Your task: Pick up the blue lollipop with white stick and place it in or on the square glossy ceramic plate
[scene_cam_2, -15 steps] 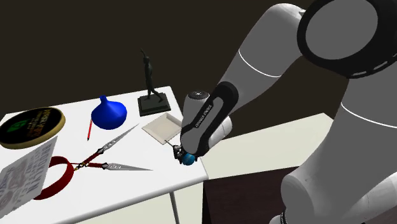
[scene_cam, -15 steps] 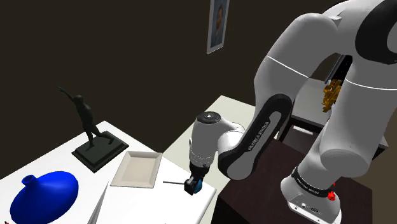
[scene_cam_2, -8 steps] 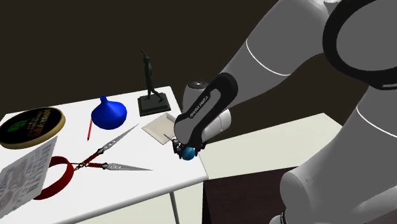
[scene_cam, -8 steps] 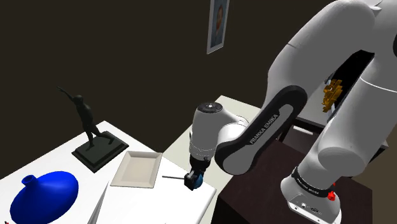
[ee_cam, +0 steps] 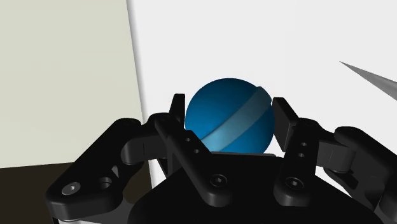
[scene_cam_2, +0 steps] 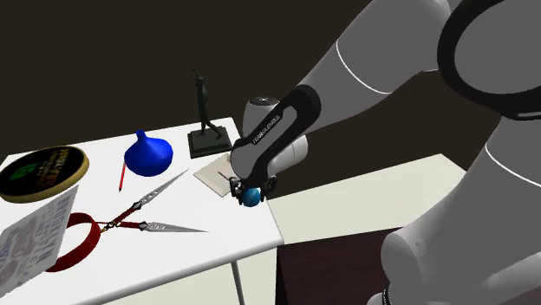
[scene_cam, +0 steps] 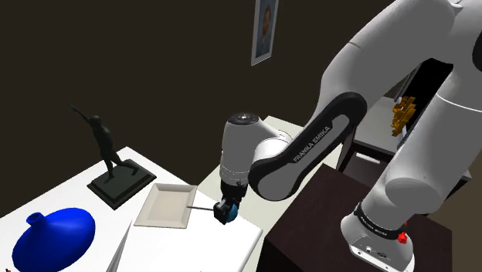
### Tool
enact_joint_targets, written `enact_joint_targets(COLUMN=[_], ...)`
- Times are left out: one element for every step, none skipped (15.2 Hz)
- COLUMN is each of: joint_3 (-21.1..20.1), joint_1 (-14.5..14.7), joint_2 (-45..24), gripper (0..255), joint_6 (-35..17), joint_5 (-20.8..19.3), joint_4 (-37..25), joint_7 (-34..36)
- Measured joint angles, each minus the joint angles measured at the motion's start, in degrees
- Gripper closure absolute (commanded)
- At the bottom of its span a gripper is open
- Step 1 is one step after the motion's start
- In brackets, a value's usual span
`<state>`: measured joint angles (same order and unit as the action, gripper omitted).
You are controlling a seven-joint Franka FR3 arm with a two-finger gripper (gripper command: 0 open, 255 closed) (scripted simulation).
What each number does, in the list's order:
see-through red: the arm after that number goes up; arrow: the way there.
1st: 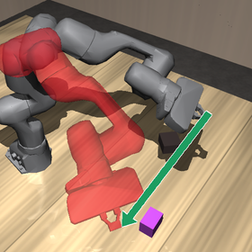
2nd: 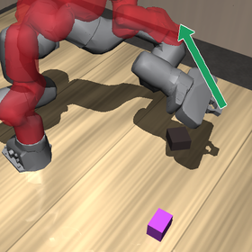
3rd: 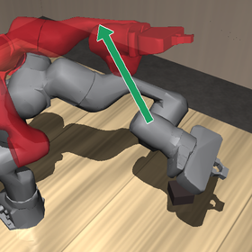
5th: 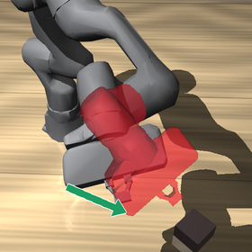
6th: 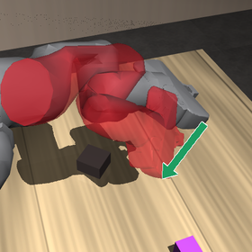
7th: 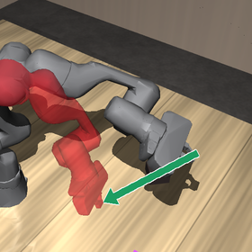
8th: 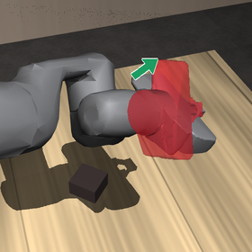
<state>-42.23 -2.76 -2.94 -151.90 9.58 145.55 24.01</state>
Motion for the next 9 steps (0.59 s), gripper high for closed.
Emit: enact_joint_targets(joint_3=[0.71, 1.48, 2.58, 3.61, 4.78, 5.79, 6.97, 7.96, 8.89], joint_1=[-0.02, 0.03, 0.24, 0.85, 1.56, 2.26, 3.09, 3.95, 4.54], joint_2=[-2.32, -4.04, -6.29, -8.49, -10.78, -12.77, -15.08, -17.21, -19.22], gripper=[255, 255, 255, 255, 255, 255, 255, 255, 255], joint_6=[0.31, 0.84, 1.54, 1.86, 2.6, 3.59, 4.36, 5.35, 6.15], joint_5=[-3.17, -5.42, -7.98, -10.38, -12.62, -14.34, -16.15, -17.58, -18.73], joint_4=[-2.13, -3.98, -6.44, -8.57, -11.17, -13.83, -16.58, -19.42, -21.99], joint_7=[1.83, 2.86, 4.0, 5.35, 6.48, 7.3, 8.06, 8.7, 8.87])
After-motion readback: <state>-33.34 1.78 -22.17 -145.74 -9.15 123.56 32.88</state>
